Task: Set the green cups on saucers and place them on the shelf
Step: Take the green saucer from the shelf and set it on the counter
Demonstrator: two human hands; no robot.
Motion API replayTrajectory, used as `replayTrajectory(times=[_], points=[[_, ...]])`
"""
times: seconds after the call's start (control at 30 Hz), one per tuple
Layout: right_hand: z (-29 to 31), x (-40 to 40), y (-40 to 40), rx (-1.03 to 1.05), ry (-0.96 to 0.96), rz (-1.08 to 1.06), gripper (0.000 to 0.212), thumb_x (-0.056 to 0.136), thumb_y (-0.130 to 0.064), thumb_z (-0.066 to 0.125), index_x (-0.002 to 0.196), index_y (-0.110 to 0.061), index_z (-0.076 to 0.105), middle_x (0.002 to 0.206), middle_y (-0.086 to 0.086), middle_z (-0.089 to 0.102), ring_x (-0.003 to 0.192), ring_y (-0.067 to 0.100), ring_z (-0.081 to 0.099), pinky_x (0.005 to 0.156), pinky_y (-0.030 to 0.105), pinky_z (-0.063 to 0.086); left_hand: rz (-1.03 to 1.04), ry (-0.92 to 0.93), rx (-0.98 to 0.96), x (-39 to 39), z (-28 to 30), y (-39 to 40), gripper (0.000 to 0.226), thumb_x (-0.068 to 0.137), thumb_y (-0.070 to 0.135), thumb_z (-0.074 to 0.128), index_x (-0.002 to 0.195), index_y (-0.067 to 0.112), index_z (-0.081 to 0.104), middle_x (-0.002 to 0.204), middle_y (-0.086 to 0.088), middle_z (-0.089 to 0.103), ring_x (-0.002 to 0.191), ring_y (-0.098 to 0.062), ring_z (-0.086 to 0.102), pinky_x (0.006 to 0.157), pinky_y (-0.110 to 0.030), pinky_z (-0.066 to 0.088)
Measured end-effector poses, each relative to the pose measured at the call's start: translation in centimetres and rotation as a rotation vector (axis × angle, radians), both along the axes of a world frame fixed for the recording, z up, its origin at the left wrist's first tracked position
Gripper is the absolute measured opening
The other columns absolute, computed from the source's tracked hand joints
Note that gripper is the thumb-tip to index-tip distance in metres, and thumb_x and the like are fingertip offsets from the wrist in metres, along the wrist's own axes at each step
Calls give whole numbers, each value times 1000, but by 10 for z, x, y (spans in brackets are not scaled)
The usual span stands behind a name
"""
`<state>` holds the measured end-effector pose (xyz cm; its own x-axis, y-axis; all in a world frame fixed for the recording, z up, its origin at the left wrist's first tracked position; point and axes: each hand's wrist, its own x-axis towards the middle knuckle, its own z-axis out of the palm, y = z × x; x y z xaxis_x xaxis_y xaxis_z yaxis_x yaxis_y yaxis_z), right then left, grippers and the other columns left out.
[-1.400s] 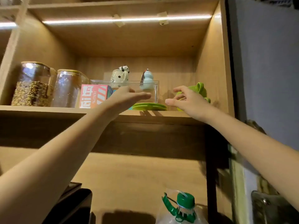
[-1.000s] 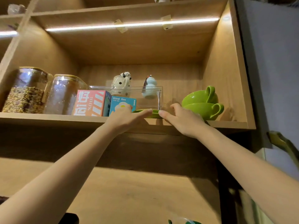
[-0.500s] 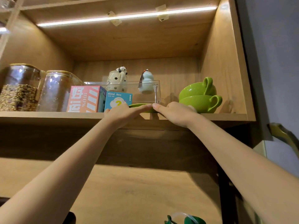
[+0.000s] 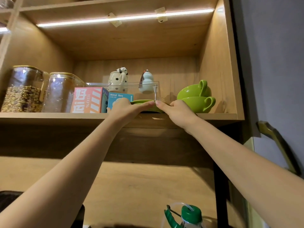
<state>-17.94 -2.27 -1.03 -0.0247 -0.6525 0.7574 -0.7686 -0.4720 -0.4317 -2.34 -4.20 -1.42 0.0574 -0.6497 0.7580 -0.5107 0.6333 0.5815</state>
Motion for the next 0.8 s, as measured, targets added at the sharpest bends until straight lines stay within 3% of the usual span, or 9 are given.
replayTrajectory(times=[0.1, 0.17, 0.27, 0.37, 0.43, 0.5, 0.57, 0.7, 0.8], points=[[-3, 2, 12, -44, -96, 62, 44, 85, -55, 50, 65, -16, 41, 63, -4, 32, 82, 22, 41, 67, 31, 33, -38, 47, -39, 0, -1, 11, 69, 65, 62, 65, 85, -3, 65, 73, -10, 55, 71, -16, 50, 60, -27, 34], [-6, 4, 25, -76, -149, 107, 48, 84, -53, 52, 91, -6, 58, 76, 4, 53, 89, 25, 52, 73, 36, 42, -72, 81, -60, -1, -3, 23, 68, 66, 58, 67, 90, -5, 67, 77, -13, 61, 72, -16, 54, 60, -25, 37], [-12, 9, 45, -142, -217, 173, 55, 85, -48, 55, 112, 0, 58, 105, 15, 64, 103, 28, 58, 90, 40, 47, -109, 126, -95, -1, -7, 43, 53, 70, 52, 68, 79, 0, 66, 79, -16, 64, 70, -13, 55, 60, -19, 41], [-23, 10, 62, -118, -302, 273, 49, 83, -43, 60, 109, -2, 62, 100, 7, 64, 102, 23, 58, 91, 36, 46, -157, 169, -136, -1, -22, 63, 43, 70, 46, 70, 80, 5, 65, 81, -11, 65, 70, -9, 56, 56, -10, 44], [-37, 11, 72, -28, -437, 372, 56, 75, -46, 67, 111, -2, 62, 111, 9, 66, 111, 24, 58, 97, 34, 45, -184, 227, -136, 1, -40, 72, 46, 63, 49, 75, 82, 7, 68, 88, -14, 71, 80, -18, 64, 71, -24, 52], [-55, 8, 79, 71, -605, 480, 53, 75, -42, 67, 109, -1, 62, 120, 16, 64, 115, 30, 57, 105, 43, 41, -167, 258, -101, 4, -61, 80, 56, 51, 58, 78, 79, 10, 69, 86, -13, 73, 85, -25, 68, 80, -41, 56], [-78, 3, 89, 151, -752, 561, 24, 89, -27, 56, 102, -8, 61, 121, 14, 64, 112, 29, 60, 106, 43, 40, -139, 221, -56, 8, -83, 87, 70, 47, 62, 77, 89, 6, 68, 82, -8, 71, 81, -23, 66, 74, -38, 55], [-129, -5, 102, 223, -909, 530, 30, 94, -11, 47, 122, -1, 53, 108, 13, 66, 98, 25, 66, 101, 41, 45, -99, 183, -42, 9, -135, 107, 108, 45, 60, 75, 130, 2, 47, 98, 2, 64, 93, -10, 59, 74, -20, 46], [-170, -9, 114, 276, -958, 504, 26, 92, -5, 48, 116, -3, 57, 93, 8, 67, 83, 18, 66, 84, 33, 51, -138, 175, 3, 11, -179, 117, 92, 38, 67, 77, 117, 22, 60, 104, 7, 70, 96, 0, 63, 83, -22, 51]])
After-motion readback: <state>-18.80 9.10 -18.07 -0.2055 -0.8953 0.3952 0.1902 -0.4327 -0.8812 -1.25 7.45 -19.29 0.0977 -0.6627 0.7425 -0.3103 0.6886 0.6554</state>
